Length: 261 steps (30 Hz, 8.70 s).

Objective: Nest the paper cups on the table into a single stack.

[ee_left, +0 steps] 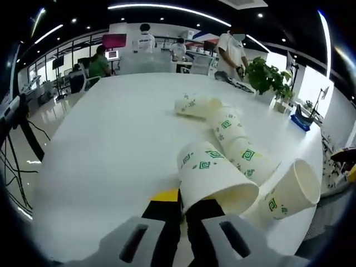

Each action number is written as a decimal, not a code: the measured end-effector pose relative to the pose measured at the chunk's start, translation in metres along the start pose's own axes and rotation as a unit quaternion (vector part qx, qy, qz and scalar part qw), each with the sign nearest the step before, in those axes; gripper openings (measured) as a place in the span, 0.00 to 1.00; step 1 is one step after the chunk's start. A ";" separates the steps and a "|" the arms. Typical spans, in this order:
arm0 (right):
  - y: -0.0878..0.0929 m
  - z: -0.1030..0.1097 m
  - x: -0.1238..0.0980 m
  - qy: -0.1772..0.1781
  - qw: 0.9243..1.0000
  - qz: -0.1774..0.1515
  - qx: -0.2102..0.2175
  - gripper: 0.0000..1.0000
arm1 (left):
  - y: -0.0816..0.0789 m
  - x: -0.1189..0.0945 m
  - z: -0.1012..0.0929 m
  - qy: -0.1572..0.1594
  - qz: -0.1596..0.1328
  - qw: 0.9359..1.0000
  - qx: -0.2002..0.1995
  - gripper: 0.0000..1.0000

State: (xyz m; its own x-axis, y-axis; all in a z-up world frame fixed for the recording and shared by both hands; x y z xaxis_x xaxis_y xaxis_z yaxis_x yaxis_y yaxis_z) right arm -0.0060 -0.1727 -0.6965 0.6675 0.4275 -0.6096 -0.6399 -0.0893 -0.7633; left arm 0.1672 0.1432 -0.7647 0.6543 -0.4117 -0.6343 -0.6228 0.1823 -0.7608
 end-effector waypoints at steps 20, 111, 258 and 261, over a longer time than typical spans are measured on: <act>-0.002 -0.006 0.008 -0.033 0.999 -0.015 -0.013 0.61 | -0.016 -0.045 -0.021 0.019 0.019 0.998 0.056 0.00; -0.015 -0.001 0.046 -0.065 0.995 -0.009 -0.069 0.65 | -0.081 -0.007 -0.150 0.202 0.322 0.742 0.552 0.00; -0.052 0.000 0.209 -0.016 0.991 0.014 -0.129 0.18 | -0.006 -0.062 -0.042 0.060 0.055 0.990 0.111 0.63; -0.052 0.000 0.210 -0.014 0.992 0.012 -0.126 0.12 | -0.004 -0.069 -0.044 0.069 0.054 0.990 0.111 0.65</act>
State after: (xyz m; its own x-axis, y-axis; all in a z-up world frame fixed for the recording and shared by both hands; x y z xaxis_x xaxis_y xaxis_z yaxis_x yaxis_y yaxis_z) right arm 0.1673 -0.0785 -0.7846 0.6399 0.4475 -0.6247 -0.5374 -0.3205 -0.7801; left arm 0.1060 0.1317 -0.7121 0.5146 -0.4937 -0.7010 -0.5665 0.4179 -0.7102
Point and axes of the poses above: the point that each gripper's makers call its tool centre point, and the gripper's own axes: x roughly forward along the fingers, z roughly to its left, y roughly out of its underside, the point moved 8 cm from there along -x, roughly backward along the fingers, and after that the axes turned 3 degrees about z, right-handed, at the moved point
